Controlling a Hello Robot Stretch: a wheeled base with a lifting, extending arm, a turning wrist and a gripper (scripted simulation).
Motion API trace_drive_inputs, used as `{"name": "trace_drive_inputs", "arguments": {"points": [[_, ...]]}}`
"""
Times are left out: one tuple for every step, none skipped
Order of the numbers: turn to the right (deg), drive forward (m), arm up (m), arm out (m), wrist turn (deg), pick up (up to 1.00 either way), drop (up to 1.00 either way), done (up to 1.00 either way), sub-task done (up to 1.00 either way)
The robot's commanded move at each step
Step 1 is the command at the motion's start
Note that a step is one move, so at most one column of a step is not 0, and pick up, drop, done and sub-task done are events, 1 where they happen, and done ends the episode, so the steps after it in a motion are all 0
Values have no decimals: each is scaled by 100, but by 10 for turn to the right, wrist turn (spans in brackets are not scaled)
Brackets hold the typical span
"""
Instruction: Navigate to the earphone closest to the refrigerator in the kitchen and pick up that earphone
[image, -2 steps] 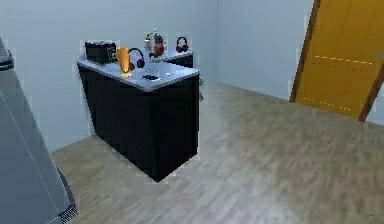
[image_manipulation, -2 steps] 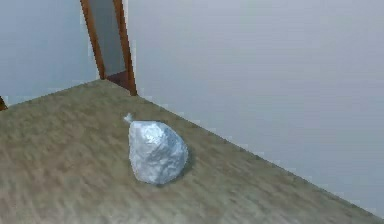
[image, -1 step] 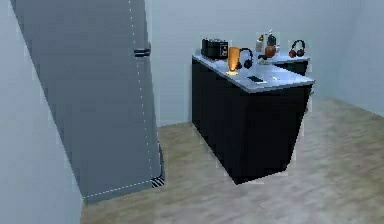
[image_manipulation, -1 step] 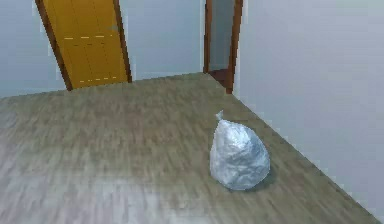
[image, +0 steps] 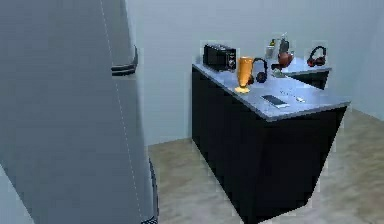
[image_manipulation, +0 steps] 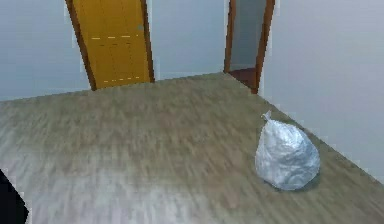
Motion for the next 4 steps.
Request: {"name": "trace_drive_inputs", "arguments": {"points": [[450,0,0,0,0,0,0,0,0],[180,0,0,0,0,0,0,0,0],[0,100,0,0,0,0,0,0,0],[60,0,0,0,0,0,0,0,0]]}}
